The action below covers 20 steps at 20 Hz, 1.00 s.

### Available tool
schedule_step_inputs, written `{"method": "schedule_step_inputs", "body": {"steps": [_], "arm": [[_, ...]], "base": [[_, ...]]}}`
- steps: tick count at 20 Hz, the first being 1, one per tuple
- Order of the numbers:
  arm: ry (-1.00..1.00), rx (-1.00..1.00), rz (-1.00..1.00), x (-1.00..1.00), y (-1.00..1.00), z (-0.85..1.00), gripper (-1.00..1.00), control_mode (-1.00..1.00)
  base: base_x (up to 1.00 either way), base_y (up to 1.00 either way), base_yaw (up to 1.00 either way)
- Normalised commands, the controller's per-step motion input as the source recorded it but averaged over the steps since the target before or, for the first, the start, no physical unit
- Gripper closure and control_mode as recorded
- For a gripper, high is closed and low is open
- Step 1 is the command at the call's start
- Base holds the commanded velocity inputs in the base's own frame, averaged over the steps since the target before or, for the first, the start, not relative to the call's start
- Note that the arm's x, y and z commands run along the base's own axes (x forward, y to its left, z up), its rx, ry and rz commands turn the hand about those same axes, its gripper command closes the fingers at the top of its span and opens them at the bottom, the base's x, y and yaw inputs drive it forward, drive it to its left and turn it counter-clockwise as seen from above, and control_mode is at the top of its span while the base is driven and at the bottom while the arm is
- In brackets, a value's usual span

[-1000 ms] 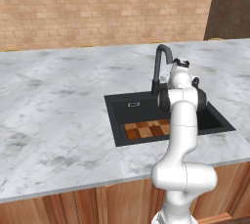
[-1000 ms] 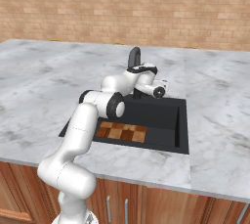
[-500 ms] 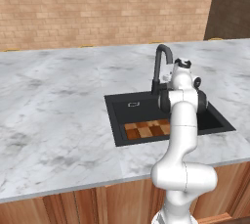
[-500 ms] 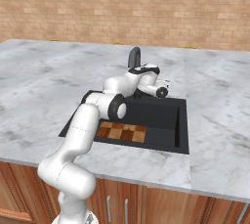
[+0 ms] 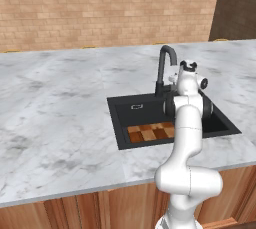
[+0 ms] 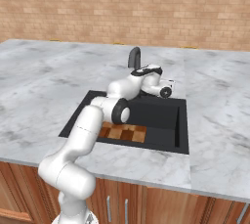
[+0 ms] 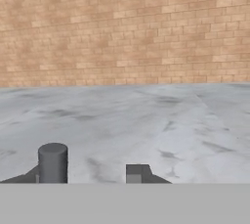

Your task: Turn on the sink faucet with hot water and rinse the cutting board for ten seconds, then turn off the faucet. Push the cutting board to reach the water if necessary.

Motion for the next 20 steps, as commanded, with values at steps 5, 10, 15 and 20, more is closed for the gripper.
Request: {"method": "schedule_step_inputs", "body": {"steps": [5, 10, 15, 20], "arm": [[0.01, 0.0, 0.0, 0.1, -0.4, -0.12, 1.0, -1.0], [0.04, 0.0, 0.0, 0.05, -0.42, -0.17, 1.0, -1.0], [0.07, 0.0, 0.0, 0.0, -0.41, -0.2, 1.0, -1.0], [0.08, 0.0, 0.0, -0.11, -0.32, -0.27, 1.0, -1.0]], "base": [[0.0, 0.0, 0.0], [0.0, 0.0, 0.0], [0.0, 0.0, 0.0], [0.0, 0.0, 0.0]]}}
